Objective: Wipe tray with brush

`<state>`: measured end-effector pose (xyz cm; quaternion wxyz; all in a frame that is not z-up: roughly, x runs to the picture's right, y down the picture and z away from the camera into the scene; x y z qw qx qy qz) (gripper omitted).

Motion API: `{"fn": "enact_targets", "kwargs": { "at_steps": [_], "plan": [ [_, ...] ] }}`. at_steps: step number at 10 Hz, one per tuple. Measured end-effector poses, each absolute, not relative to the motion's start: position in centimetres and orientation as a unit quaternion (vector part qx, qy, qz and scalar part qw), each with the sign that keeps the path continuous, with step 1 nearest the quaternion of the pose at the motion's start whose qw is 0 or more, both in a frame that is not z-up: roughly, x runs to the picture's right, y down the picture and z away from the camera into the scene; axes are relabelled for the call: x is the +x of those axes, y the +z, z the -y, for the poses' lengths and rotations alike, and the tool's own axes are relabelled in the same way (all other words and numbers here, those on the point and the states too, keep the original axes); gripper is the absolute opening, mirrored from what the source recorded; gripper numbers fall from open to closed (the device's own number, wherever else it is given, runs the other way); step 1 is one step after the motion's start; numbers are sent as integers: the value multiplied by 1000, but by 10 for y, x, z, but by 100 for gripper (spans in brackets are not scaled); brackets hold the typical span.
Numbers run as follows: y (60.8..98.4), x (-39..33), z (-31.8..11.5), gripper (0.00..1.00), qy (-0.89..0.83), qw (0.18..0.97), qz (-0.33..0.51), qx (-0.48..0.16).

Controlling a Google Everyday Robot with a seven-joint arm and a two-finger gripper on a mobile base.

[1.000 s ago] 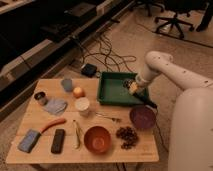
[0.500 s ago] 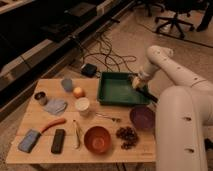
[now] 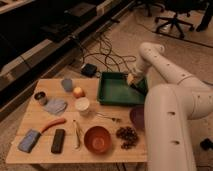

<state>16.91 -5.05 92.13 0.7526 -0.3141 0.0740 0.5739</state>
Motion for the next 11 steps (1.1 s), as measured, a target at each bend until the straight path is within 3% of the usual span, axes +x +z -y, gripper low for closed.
{"fn": "enact_targets", "kwargs": {
  "at_steps": [5, 11],
  "plan": [
    [943, 143, 60, 0, 566, 748, -75, -339],
    [937, 81, 60, 0, 522, 775, -58, -351]
  ]
}}
